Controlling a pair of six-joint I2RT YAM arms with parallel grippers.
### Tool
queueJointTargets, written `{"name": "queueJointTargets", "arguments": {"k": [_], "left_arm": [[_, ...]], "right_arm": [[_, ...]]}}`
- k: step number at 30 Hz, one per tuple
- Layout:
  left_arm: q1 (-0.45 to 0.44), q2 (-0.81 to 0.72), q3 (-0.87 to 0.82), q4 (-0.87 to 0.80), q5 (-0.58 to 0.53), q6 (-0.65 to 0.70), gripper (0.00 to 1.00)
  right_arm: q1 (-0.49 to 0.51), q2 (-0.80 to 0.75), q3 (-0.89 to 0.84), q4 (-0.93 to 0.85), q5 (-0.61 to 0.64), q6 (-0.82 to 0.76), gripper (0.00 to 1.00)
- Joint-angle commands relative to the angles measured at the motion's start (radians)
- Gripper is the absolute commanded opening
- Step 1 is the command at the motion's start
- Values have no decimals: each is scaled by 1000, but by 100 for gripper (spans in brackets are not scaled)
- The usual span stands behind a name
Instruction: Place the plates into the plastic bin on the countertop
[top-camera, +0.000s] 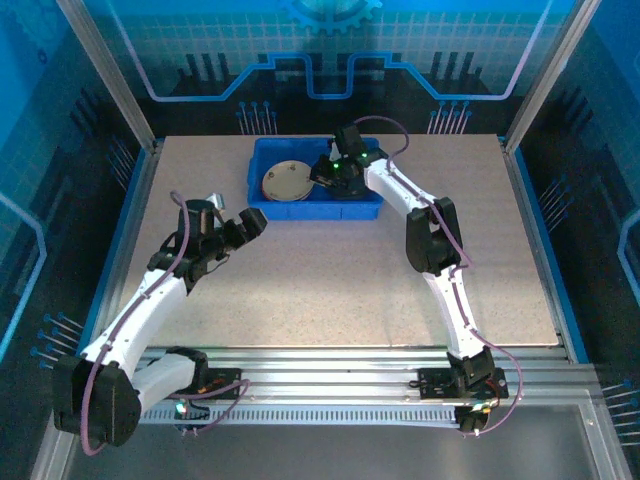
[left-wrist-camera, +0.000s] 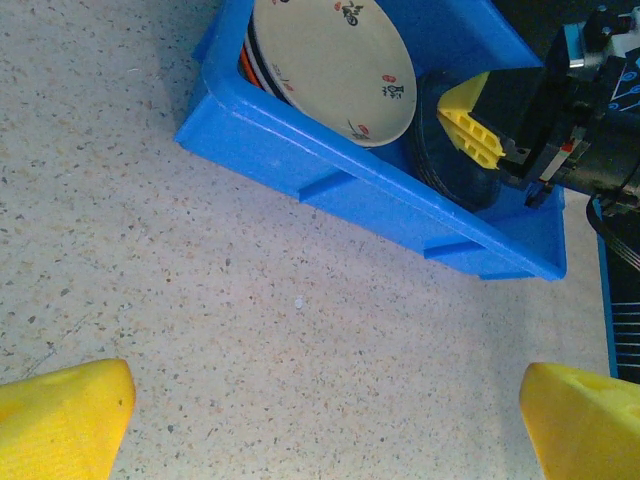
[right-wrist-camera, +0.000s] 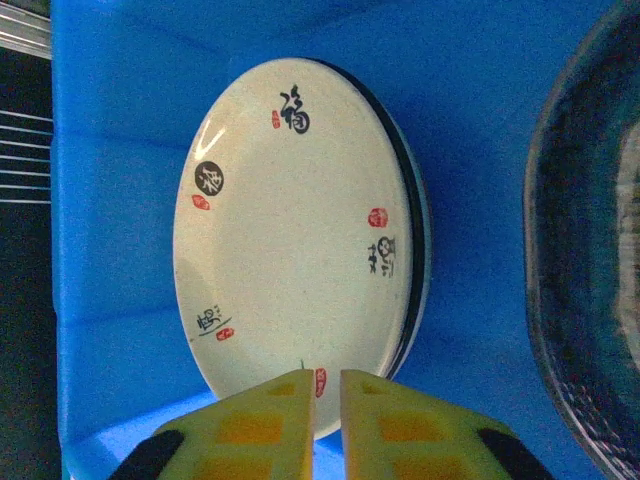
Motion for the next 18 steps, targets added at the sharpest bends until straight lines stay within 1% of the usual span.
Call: {"name": "queueJointTargets", "arguments": {"k": [1, 7, 10, 13, 18], "left_arm": [[10, 8, -9, 0, 18, 12, 99], [12, 13, -4, -4, 14, 17, 99], [12, 14, -5, -3, 14, 15, 99], [12, 11, -4, -2, 15, 12, 99], [12, 14, -1, 3, 16, 16, 99]], "right_arm": [[15, 54, 8, 11, -13, 18, 13], [17, 101, 50, -2, -19, 23, 10], [16, 93, 39, 19, -26, 32, 8], [17, 40, -14, 81, -28, 34, 8], [3, -91, -111, 163, -19, 30, 8]]}}
